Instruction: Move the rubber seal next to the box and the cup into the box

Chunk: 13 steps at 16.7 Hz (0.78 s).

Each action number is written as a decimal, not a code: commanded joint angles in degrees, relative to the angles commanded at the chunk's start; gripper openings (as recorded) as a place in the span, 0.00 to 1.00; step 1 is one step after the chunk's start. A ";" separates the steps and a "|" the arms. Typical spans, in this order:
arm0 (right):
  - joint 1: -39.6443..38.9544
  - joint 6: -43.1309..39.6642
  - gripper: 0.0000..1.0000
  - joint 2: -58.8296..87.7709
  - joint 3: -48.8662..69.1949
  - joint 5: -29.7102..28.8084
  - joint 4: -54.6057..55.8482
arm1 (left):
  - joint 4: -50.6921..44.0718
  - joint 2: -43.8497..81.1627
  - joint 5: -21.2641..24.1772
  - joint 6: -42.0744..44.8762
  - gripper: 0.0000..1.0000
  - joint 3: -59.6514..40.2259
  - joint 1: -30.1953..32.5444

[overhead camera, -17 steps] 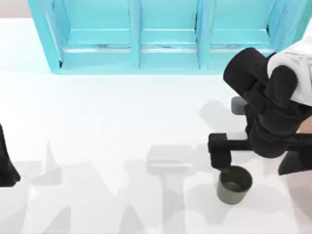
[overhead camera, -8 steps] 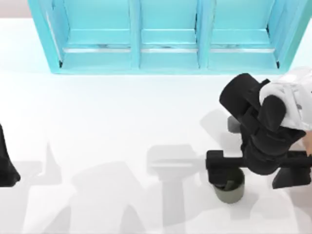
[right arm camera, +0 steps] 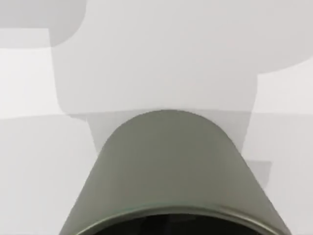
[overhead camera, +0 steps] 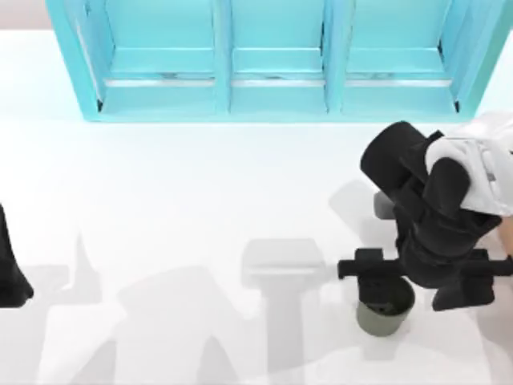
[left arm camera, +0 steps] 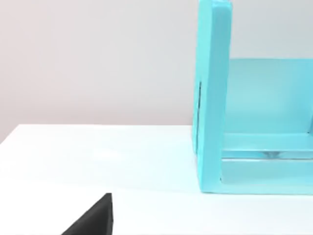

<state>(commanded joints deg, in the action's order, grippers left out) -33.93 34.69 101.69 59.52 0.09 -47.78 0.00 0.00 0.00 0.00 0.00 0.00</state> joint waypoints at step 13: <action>0.00 0.00 0.00 0.00 0.00 0.00 0.00 | 0.00 0.00 0.00 0.00 1.00 0.00 0.00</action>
<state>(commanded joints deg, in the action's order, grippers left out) -33.93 34.69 101.69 59.52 0.09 -47.78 0.00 0.00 0.00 0.00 0.00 0.00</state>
